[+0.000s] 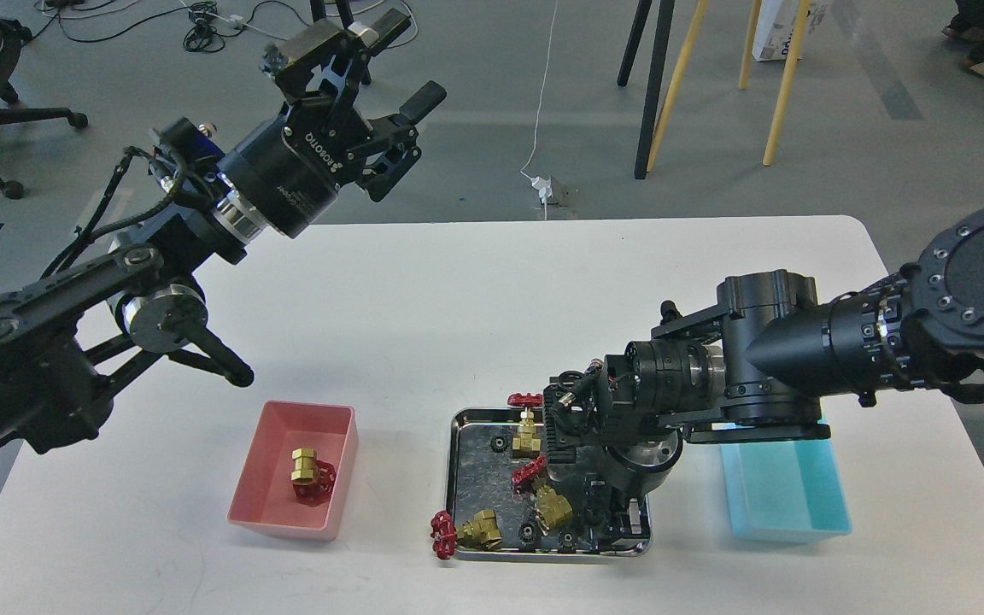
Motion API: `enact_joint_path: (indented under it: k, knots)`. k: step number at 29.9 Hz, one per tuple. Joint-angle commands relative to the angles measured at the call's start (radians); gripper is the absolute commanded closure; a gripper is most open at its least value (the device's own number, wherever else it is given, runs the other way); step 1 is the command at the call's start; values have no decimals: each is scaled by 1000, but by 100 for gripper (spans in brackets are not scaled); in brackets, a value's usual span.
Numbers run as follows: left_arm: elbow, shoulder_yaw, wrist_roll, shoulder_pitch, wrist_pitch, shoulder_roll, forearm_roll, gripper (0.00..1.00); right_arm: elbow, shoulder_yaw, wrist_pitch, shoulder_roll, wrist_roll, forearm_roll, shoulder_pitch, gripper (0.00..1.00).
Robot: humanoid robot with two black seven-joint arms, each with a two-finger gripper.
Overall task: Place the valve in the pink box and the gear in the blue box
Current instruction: 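Close the right gripper on the dark gear among the valves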
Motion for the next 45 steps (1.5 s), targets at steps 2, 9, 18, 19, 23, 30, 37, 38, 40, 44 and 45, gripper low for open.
enact_joint_path:
  k: [2,9,18,19,23,30,37,38,40,44,45]
  knots:
    - [7,1,0,3,0,-15,6,29,-2,0,0,0,-1,2,-1,40]
    - [10,-4,0,16,0,-27,34,29,-2,2,0,0,-1,5,0,41]
    - [10,-4,0,19,-2,-27,34,29,-8,2,0,0,-1,6,-12,42]
    - [10,-4,0,19,-2,-27,34,28,-14,3,0,0,-1,8,-12,42]
    - [10,-2,0,19,-2,-27,34,28,-17,6,0,0,1,11,-10,42]
    - [11,-1,0,26,-2,-27,36,28,-29,11,0,0,3,17,-12,43]
    - [11,-4,0,33,-2,-27,48,28,-31,12,0,0,10,20,-15,45]
    - [11,-4,0,33,-2,-27,48,28,-31,12,0,0,12,20,-17,46]
    - [13,-4,0,33,-2,-27,48,28,-29,19,0,0,13,28,-15,48]
    - [19,-4,0,33,-2,-29,48,28,-25,19,0,0,21,74,-14,52]
    - [19,-4,0,33,-2,-29,48,28,-25,19,0,0,22,78,-14,54]
